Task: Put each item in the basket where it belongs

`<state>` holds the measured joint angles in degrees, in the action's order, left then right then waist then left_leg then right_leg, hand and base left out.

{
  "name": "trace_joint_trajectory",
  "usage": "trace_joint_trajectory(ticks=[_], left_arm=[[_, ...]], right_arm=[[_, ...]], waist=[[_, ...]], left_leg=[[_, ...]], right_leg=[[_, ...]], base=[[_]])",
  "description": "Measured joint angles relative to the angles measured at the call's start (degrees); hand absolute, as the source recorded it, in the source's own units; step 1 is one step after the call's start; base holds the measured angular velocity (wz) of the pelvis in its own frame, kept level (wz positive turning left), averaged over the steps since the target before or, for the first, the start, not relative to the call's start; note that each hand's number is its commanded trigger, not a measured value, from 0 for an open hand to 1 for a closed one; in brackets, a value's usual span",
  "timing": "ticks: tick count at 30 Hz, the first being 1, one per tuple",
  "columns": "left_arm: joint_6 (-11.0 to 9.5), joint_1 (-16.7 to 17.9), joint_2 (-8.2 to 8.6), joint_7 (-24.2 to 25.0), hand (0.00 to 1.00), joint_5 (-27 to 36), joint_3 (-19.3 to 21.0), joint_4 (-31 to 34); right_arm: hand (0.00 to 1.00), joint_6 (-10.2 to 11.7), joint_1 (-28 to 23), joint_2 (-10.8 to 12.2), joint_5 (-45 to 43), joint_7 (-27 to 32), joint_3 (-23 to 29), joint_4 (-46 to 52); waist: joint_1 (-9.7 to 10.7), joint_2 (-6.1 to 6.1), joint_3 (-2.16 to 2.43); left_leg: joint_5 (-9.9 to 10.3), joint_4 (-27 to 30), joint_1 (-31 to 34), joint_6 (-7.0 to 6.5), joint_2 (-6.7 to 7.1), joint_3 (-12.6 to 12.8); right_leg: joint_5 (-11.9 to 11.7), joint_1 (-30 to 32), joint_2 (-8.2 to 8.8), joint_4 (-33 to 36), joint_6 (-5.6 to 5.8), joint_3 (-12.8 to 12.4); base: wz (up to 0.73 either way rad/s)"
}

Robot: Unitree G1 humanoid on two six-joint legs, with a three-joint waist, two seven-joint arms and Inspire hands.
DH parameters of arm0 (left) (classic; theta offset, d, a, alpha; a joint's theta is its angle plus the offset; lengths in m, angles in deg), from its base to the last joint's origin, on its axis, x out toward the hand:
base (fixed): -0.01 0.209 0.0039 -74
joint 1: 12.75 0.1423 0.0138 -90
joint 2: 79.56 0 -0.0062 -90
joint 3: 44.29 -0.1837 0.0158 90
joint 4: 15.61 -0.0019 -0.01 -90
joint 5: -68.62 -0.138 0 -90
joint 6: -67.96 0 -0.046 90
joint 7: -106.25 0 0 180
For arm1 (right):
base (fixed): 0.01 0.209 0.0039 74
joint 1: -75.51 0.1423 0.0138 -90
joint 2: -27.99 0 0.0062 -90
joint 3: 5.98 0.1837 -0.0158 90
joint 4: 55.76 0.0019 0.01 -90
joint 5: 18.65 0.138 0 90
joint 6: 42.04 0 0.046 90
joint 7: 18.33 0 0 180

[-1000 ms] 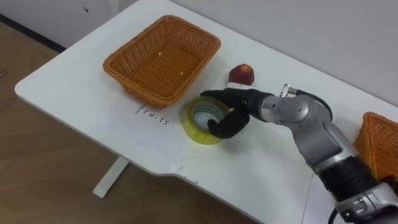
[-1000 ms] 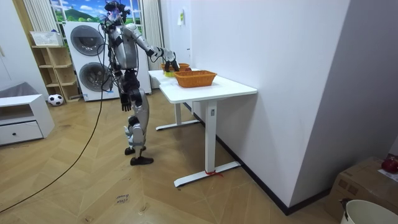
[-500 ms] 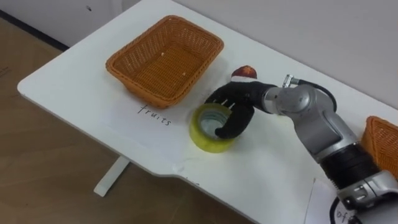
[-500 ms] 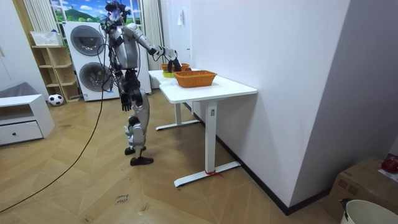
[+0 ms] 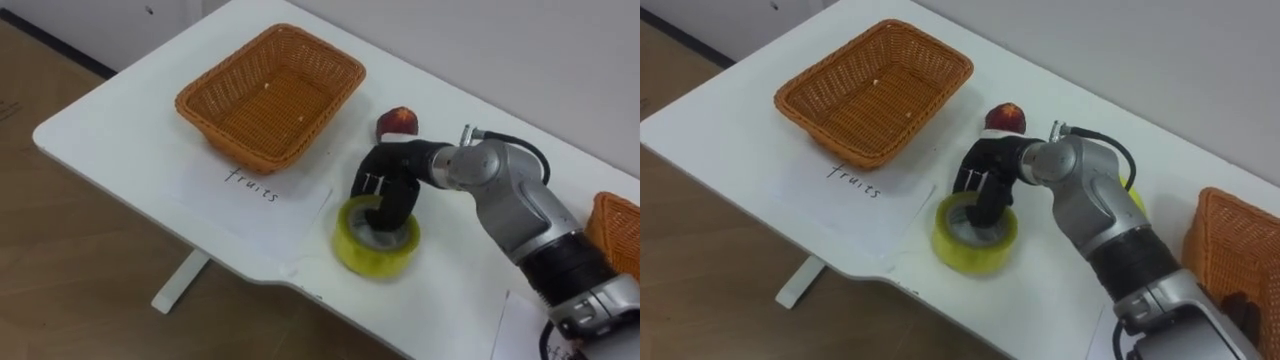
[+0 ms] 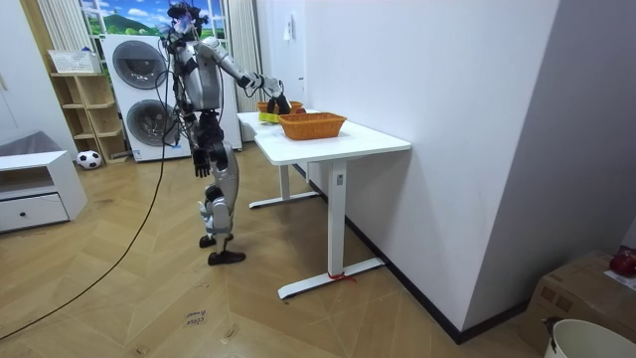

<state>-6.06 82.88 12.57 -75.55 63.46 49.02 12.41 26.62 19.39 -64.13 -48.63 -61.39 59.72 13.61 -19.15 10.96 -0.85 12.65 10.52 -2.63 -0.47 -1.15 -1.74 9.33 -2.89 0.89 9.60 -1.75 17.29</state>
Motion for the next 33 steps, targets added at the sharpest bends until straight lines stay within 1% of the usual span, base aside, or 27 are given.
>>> trace_joint_trajectory(ticks=[3,8,13,15,16,18,19,21,22,23,24,25,27,28,30,33], left_arm=[[0.02,0.0,0.0,-0.47,0.0,0.0,-0.04,-0.16],[0.11,-0.04,0.01,-1.69,0.0,0.01,-0.05,-0.41],[-0.02,-0.12,0.01,-2.68,0.0,0.04,0.06,-0.12],[-0.55,0.22,0.08,-2.75,0.0,0.15,0.17,0.13],[-1.34,0.25,0.17,-2.83,0.0,0.2,0.21,0.12],[-1.91,0.38,0.42,-3.01,0.0,0.84,0.73,0.12],[-2.67,0.47,0.55,-3.04,0.0,1.03,0.82,0.04],[-4.07,1.04,0.58,-3.04,0.0,1.11,1.13,-0.4],[-4.3,1.15,0.58,-3.04,0.0,1.11,1.37,-0.56],[-4.97,1.48,0.66,-3.09,0.0,1.13,2.37,-1.01],[-5.32,1.65,0.89,-3.41,0.0,1.15,3.09,-1.29],[-5.53,1.9,1.07,-3.81,0.0,1.21,3.45,-1.34],[-6.8,2.79,1.14,-4.67,0.0,1.26,4.46,-2.04],[-7.0,2.94,1.11,-5.02,0.0,1.25,4.45,-2.05],[-7.79,3.59,1.15,-5.6,0.0,1.28,4.44,-2.04],[-8.16,3.44,1.36,-6.47,0.0,1.29,4.45,-1.74]], right_arm=[[1.0,-0.15,0.0,-0.2,0.07,-0.72,0.0,0.0],[1.0,-1.23,0.01,-0.29,0.12,-0.98,0.01,0.47],[1.0,-1.13,0.0,-0.32,0.13,-0.92,0.07,0.88],[1.0,-0.35,-0.61,-0.52,0.14,-0.52,0.83,1.3],[1.0,0.38,-1.13,-0.71,0.14,0.23,1.09,1.64],[1.0,1.33,-2.38,-1.54,0.08,1.86,1.14,3.1],[1.0,2.15,-3.67,-2.68,0.1,2.85,1.15,4.61],[1.0,3.26,-6.2,-4.89,0.08,3.52,2.13,9.12],[1.0,3.64,-7.06,-5.33,0.07,3.62,2.93,10.54],[1.0,4.55,-8.87,-5.95,0.07,4.03,4.87,13.04],[1.0,5.4,-10.93,-6.55,0.09,4.74,7.13,15.42],[1.0,5.63,-11.6,-6.67,0.1,5.11,7.96,16.2],[1.0,6.3,-14.2,-6.93,-0.07,7.12,10.87,19.18],[1.0,6.34,-14.86,-6.93,-0.41,7.7,11.38,20.06],[1.0,6.4,-16.72,-6.95,-1.76,10.09,12.68,23.38],[1.0,6.48,-17.06,-6.94,-2.36,11.92,12.82,24.8]], waist=[[0.0,0.0,0.0],[0.06,0.0,0.01],[0.24,-0.04,-0.02],[0.28,-0.17,-0.11],[0.38,-0.32,-0.14],[0.61,-0.59,-0.23],[0.77,-0.87,-0.26],[2.33,-1.42,-0.22],[2.71,-1.48,-0.19],[3.5,-1.89,-0.14],[4.23,-2.31,-0.11],[4.6,-2.52,-0.06],[6.4,-3.1,0.18],[6.82,-3.13,0.24],[8.93,-3.09,0.28],[10.39,-2.96,0.4]], left_leg=[[0.0,-0.06,-0.01,0.0,0.01,0.0],[0.0,-0.08,-0.06,0.0,0.0,0.0],[0.0,0.13,-0.07,0.0,0.0,0.09],[0.0,0.17,-0.06,0.0,-0.01,0.41],[0.0,0.18,-0.08,0.0,-0.02,0.67],[0.0,0.19,-0.09,0.0,-0.15,0.89],[0.0,0.19,-0.1,0.0,-0.11,1.03],[0.0,0.15,-0.15,0.0,-0.12,1.34],[0.0,0.14,-0.17,0.0,-0.11,1.5],[0.0,0.04,-0.19,0.0,-0.09,1.62],[0.0,-0.1,-0.51,0.0,-0.13,2.3],[0.0,-0.18,-0.68,0.0,-0.16,2.68],[-0.03,-0.66,-1.14,0.01,-0.24,3.54],[-0.04,-0.77,-1.23,0.03,-0.26,3.81],[-0.04,-0.79,-1.28,0.03,-0.31,4.55],[-0.04,-0.8,-1.45,0.02,-0.32,4.88]], right_leg=[[0.0,0.0,-0.1,0.0,0.0,0.0],[0.0,0.01,-0.11,0.0,0.0,-0.01],[0.0,0.0,0.08,-0.02,0.0,-0.04],[0.0,0.01,0.09,-0.06,0.0,-0.13],[0.0,0.04,0.1,-0.07,0.0,-0.32],[-0.01,0.14,0.1,-0.1,0.0,-0.75],[-0.01,0.15,0.11,-0.08,0.01,-0.86],[-0.04,0.2,0.05,-0.07,0.05,-1.48],[-0.04,0.23,0.05,-0.07,0.05,-1.61],[-0.04,0.32,0.02,-0.01,0.05,-1.82],[-0.05,0.43,-0.08,0.05,0.05,-2.84],[-0.04,0.49,-0.1,0.11,0.05,-3.22],[-0.05,0.58,-0.21,0.2,0.05,-4.04],[-0.05,0.67,-0.24,0.23,0.05,-4.31],[-0.06,0.92,-0.32,0.24,0.06,-4.75],[-0.1,0.97,-0.35,0.24,0.08,-5.37]], base=[[0.0],[0.0],[0.0],[-0.02],[-0.08],[-0.09],[0.0],[-0.06],[-0.1],[-0.16],[-0.2],[-0.27],[-0.22],[-0.22],[-0.17],[-0.09]])
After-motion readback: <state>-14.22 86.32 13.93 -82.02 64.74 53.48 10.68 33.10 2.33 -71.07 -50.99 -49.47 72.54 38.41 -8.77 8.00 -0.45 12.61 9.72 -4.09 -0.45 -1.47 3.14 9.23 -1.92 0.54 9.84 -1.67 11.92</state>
